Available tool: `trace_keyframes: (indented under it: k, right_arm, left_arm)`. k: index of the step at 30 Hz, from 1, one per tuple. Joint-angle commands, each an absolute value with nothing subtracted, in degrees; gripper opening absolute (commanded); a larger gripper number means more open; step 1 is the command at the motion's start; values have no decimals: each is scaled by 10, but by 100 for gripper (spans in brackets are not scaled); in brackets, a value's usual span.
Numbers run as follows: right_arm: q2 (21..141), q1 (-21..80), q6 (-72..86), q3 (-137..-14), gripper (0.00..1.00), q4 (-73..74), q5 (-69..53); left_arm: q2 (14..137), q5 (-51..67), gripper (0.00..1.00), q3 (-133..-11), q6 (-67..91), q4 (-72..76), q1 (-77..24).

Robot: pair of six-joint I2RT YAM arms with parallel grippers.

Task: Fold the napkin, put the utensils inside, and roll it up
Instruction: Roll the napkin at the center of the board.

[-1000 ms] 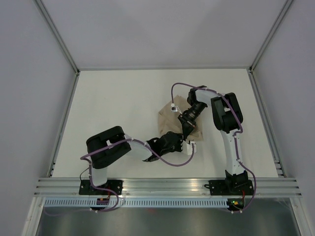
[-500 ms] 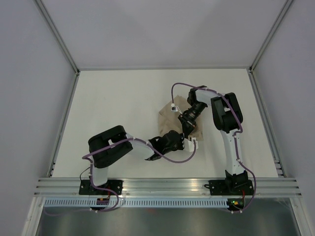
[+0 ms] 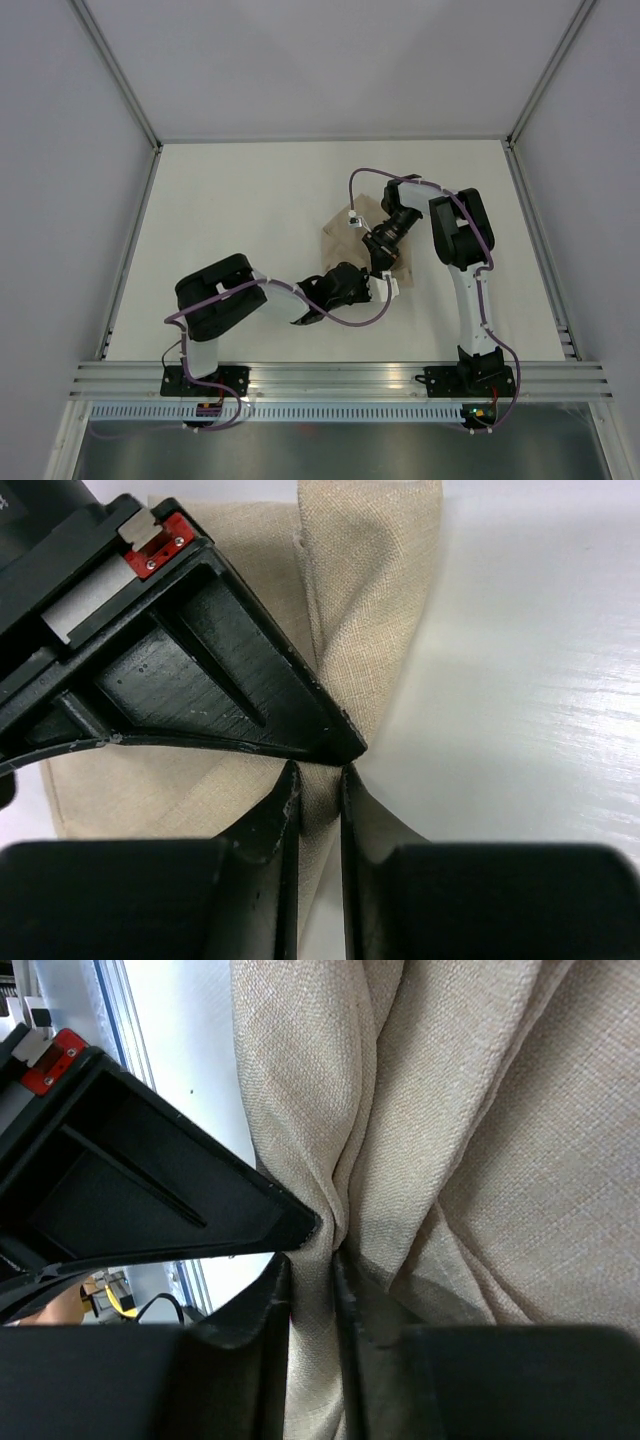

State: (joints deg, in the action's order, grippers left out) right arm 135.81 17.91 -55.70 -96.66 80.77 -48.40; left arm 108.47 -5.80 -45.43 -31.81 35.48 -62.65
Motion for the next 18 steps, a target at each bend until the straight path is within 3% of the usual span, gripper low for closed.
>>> trace_keyframes:
  k: [1, 7, 18]
  right_arm:
    - [1326, 182, -569, -946, 30, 729, -447]
    - [1239, 172, -529, -906, 48, 656, -475]
    - [1120, 87, -497, -837, 55, 533, -541]
  left_arm:
    - [1098, 61, 2, -425, -184, 266, -617]
    - [1096, 148, 2, -422, -139, 256, -582]
    - [1103, 284, 2, -411, -52, 270, -504]
